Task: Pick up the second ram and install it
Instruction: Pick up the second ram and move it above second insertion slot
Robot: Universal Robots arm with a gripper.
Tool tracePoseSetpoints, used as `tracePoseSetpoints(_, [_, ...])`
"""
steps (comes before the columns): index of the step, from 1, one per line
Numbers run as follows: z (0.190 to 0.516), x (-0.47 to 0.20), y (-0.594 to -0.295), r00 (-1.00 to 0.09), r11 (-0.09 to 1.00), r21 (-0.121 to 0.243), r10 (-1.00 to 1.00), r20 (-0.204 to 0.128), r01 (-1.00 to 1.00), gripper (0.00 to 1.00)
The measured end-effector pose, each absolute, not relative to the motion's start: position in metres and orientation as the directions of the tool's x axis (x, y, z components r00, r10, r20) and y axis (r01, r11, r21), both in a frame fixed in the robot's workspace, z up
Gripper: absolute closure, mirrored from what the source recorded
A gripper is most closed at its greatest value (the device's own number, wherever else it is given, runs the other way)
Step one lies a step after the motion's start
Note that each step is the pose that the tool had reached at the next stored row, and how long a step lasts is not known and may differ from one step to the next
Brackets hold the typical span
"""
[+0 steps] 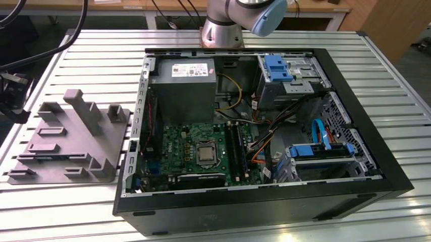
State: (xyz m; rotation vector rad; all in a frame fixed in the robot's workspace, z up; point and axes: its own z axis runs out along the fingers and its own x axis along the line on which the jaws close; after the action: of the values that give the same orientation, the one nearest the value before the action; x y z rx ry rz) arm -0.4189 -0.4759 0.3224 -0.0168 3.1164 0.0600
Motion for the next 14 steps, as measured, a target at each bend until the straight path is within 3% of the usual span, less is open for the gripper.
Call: tracePoseSetpoints(14, [0.3218, -0.4189, -0.4759, -0.965, 0.964, 0.038, -0.261, -0.025, -0.262, 0.9])
